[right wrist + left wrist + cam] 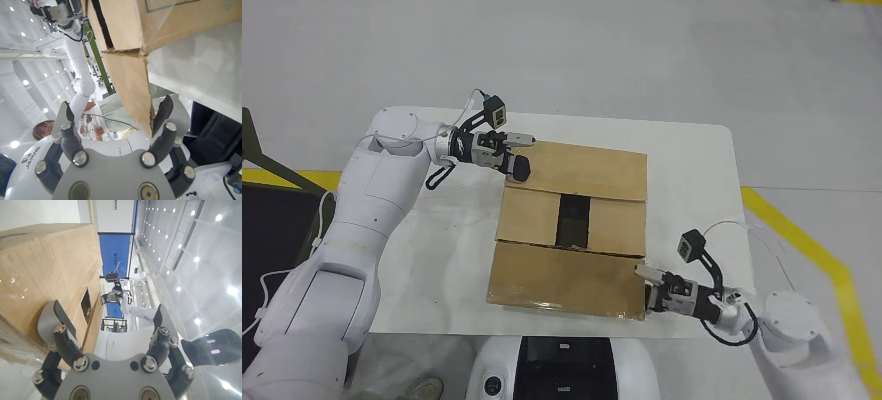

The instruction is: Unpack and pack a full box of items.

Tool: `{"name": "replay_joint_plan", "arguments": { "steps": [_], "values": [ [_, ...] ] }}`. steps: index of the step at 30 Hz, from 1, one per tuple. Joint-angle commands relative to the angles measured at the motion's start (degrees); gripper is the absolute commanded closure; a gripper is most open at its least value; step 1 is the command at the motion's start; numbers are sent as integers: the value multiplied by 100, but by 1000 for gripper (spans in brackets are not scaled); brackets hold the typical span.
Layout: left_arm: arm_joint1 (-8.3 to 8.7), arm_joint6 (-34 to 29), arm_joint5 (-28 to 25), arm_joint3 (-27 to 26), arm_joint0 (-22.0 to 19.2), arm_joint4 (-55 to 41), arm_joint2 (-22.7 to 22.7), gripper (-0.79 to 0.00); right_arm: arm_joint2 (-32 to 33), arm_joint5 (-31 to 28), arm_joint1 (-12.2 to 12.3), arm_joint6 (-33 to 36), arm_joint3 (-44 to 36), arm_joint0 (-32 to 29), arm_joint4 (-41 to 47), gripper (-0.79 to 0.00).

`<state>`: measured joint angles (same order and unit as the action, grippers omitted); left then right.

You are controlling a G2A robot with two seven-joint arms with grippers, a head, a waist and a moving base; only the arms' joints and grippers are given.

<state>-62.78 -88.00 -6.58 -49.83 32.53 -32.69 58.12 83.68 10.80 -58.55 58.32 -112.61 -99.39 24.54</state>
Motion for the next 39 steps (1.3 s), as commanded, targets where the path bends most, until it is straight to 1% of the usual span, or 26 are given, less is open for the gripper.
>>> {"name": "replay_joint_plan", "arguments": {
  "steps": [1, 10, 13, 18, 19, 24, 28, 33, 39],
  "values": [
    [0, 0, 0, 0, 0, 0, 0, -785, -38, 33, -5, -15, -7, 28, 151, -785],
    [0, 0, 0, 0, 0, 0, 0, -785, 138, 340, -3, -33, -198, 197, 1067, -785],
    [0, 0, 0, 0, 0, 0, 0, -785, 154, 357, 0, -103, -316, 321, 1109, -785],
    [0, 0, 0, 0, 0, 0, 0, -785, 139, 267, 9, -187, -456, 537, 986, -785],
    [0, 0, 0, 0, 0, 0, 0, -785, 125, 164, 13, -224, -480, 607, 849, -785],
    [0, 0, 0, 0, 0, 0, 0, -785, 43, -120, -2, -470, -467, 859, 706, -785],
    [0, 0, 0, 0, 0, 0, 0, -785, -69, -369, -9, -667, -442, 1087, 365, -785],
    [0, 0, 0, 0, 0, 0, 0, -785, -326, -662, -38, -928, -150, 1421, 11, -785],
    [0, 0, 0, 0, 0, 0, 0, -785, -656, -718, -89, -1131, 281, 1871, -104, -785]
  ]
}}
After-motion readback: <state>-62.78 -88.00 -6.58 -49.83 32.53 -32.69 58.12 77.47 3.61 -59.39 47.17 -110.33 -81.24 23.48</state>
